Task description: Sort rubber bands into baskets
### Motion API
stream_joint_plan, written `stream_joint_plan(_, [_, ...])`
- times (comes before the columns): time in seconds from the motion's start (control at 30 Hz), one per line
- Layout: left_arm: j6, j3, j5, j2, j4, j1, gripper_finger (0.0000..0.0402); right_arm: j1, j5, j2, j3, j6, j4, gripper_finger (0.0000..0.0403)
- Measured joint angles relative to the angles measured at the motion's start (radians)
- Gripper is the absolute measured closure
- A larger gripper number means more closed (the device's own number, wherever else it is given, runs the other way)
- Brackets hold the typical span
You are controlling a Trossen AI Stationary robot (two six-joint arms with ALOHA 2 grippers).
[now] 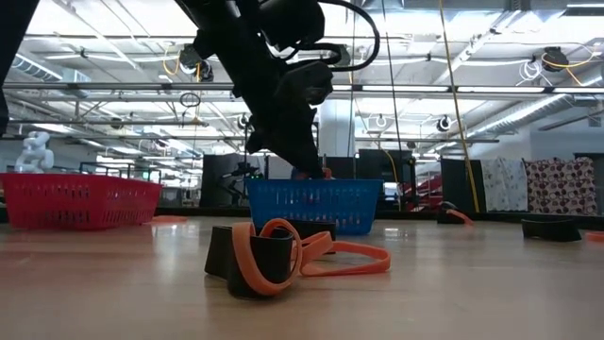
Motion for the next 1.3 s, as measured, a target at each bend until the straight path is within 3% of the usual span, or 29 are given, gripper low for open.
stream_joint_plan(0.23, [-0.023,0.0,0.0,0.0,0.0,0.0,0.0387,0.027,-0.005,0.0,-0.097,0.089,0.138,0.0266])
stream_joint_plan(0.7, [-0.025,0.0,0.02,-0.001,0.0,0.006,0.0262,0.071,-0.028,0.0,-0.113,0.12,0.124,0.0266])
stream_joint_plan(0.93, [-0.051,0.024,0.216,-0.025,-0.015,0.032,0.0257,0.07,-0.009,-0.004,-0.215,0.129,0.3,0.0281])
stream_joint_plan(1.3, [-0.023,0.04,0.191,-0.21,-0.01,0.033,0.0256,0.07,-0.007,-0.005,-0.216,0.122,0.253,0.0356])
